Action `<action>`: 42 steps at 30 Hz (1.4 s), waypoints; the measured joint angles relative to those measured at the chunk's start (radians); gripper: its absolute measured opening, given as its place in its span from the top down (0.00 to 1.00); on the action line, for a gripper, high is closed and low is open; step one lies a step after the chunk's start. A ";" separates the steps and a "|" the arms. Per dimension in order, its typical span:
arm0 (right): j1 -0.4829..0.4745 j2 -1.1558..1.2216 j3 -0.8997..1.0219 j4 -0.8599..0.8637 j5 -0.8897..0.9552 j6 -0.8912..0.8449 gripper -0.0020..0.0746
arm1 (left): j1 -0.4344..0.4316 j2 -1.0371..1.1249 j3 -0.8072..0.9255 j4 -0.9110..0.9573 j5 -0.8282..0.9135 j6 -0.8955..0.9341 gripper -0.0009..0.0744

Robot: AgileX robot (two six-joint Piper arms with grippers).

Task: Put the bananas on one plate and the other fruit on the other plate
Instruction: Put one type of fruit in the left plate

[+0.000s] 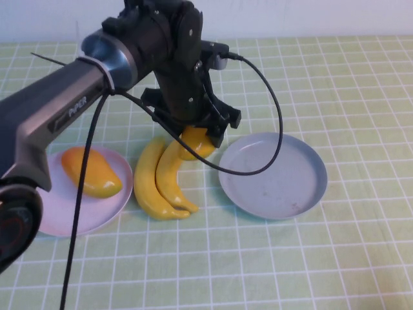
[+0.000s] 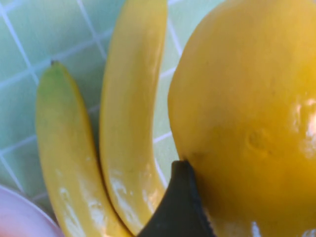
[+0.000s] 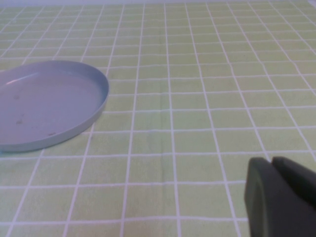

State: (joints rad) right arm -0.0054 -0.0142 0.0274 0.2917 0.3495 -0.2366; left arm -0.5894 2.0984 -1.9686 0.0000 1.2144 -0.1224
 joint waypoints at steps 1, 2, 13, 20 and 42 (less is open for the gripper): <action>0.000 0.000 0.000 0.000 0.000 0.000 1.00 | 0.000 -0.012 -0.005 0.000 0.003 0.008 0.30; 0.000 0.000 0.000 0.000 0.000 0.000 1.00 | 0.000 -0.024 -0.007 0.000 0.008 0.012 0.30; 0.000 0.000 0.000 0.000 0.000 0.000 1.00 | 0.013 -0.305 0.141 0.128 0.018 -0.005 0.30; 0.000 0.000 0.000 0.000 0.000 0.000 1.00 | 0.122 -0.523 0.451 0.179 0.025 -0.092 0.30; 0.000 0.000 0.000 0.000 0.000 0.000 1.00 | 0.392 -0.609 0.904 0.157 -0.217 -0.364 0.30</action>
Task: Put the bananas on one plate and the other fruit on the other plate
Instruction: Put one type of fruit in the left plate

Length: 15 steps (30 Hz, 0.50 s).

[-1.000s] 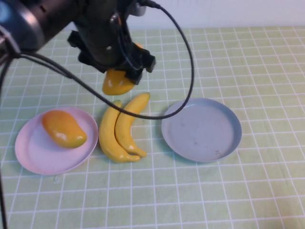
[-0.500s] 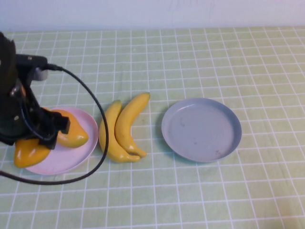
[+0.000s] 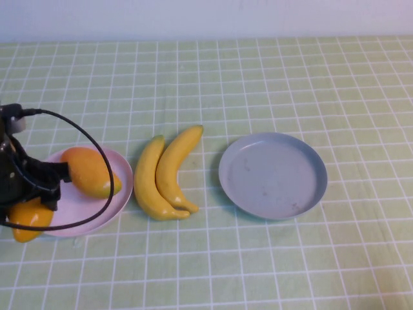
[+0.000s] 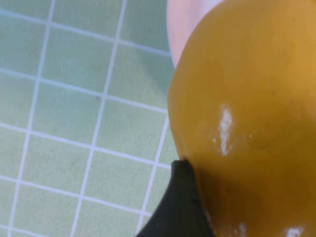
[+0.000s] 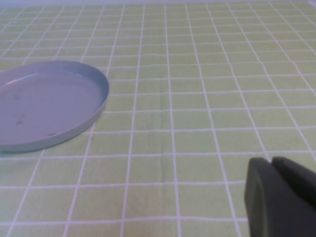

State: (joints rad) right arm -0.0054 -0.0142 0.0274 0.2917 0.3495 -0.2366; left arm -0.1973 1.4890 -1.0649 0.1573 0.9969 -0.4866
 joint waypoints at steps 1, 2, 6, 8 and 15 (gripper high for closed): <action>0.000 0.000 0.000 0.000 0.000 0.000 1.00 | 0.008 0.017 0.000 -0.007 -0.003 0.000 0.30; 0.000 0.000 0.000 0.000 0.000 0.000 1.00 | 0.010 0.031 0.000 -0.009 -0.008 0.000 0.30; 0.000 0.000 0.000 0.000 0.000 0.000 1.00 | 0.012 0.087 0.000 -0.027 -0.048 0.018 0.30; 0.000 0.000 0.000 0.000 0.000 0.000 1.00 | 0.014 0.106 0.000 -0.049 -0.078 0.042 0.30; 0.000 0.000 0.000 0.000 0.000 0.000 1.00 | 0.015 0.128 0.000 -0.075 -0.139 0.125 0.30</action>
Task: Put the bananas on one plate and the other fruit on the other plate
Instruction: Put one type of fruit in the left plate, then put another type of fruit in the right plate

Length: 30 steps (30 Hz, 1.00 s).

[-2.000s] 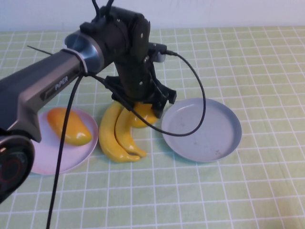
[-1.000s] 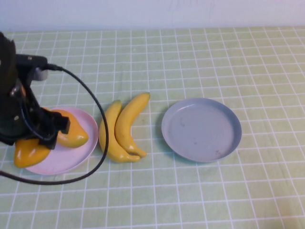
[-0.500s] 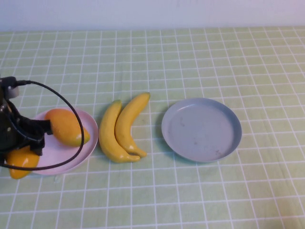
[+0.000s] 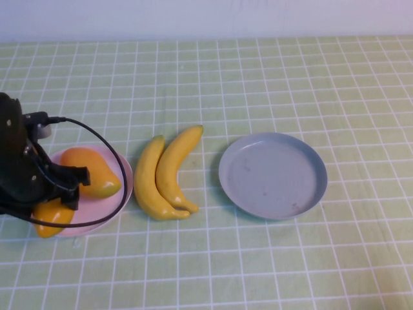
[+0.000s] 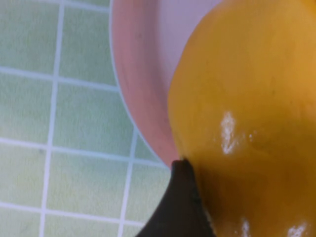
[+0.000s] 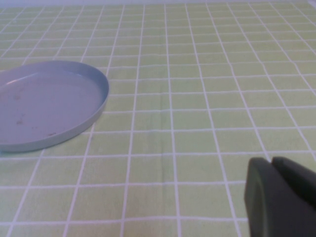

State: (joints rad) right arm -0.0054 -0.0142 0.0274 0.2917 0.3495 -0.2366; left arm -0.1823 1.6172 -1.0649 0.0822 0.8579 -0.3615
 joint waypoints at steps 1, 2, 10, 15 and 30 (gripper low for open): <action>0.000 0.000 0.000 0.000 0.000 0.000 1.00 | 0.000 0.001 0.000 0.002 -0.008 0.000 0.30; 0.000 0.000 0.000 0.000 0.000 0.000 1.00 | 0.000 0.003 0.000 0.004 -0.018 0.002 0.30; 0.000 0.000 0.000 0.000 0.000 0.000 1.00 | 0.000 0.003 -0.010 0.018 -0.038 0.006 0.13; 0.000 0.000 0.000 0.000 0.000 0.000 1.00 | 0.000 0.000 -0.070 0.018 0.076 0.015 0.15; 0.000 0.000 0.000 0.000 0.000 0.000 1.00 | 0.000 -0.322 0.069 0.045 0.047 0.115 0.99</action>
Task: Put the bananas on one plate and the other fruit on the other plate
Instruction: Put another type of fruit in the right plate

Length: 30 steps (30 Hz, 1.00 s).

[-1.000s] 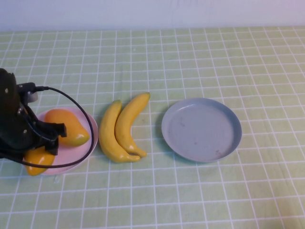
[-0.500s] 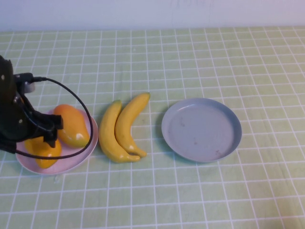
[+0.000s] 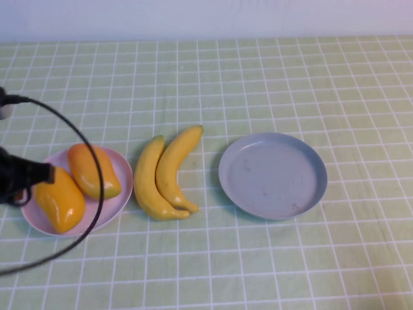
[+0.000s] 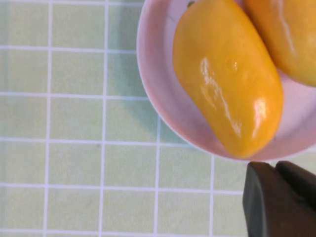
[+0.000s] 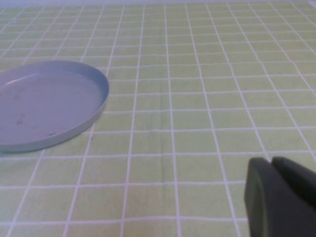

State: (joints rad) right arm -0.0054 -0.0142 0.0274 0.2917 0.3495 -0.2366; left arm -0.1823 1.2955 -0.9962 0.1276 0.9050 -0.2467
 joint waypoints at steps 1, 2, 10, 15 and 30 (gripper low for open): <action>0.000 0.000 0.000 0.000 0.000 0.000 1.00 | 0.000 -0.055 0.037 0.000 -0.019 0.000 0.99; 0.000 0.000 0.000 0.000 0.000 0.000 1.00 | 0.000 -0.113 0.074 0.000 -0.033 0.000 0.99; 0.000 0.000 0.000 0.000 0.000 0.000 1.00 | 0.000 -0.515 0.290 -0.081 -0.133 0.020 0.99; 0.000 0.000 0.000 0.000 0.000 0.000 1.00 | 0.000 -0.691 0.367 -0.232 -0.150 0.167 0.99; 0.000 0.000 0.000 0.000 0.000 0.000 1.00 | 0.000 -0.878 0.431 -0.283 -0.158 0.379 0.99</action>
State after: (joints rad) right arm -0.0054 -0.0142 0.0274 0.2917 0.3495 -0.2366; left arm -0.1823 0.4174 -0.5650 -0.1555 0.7470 0.1320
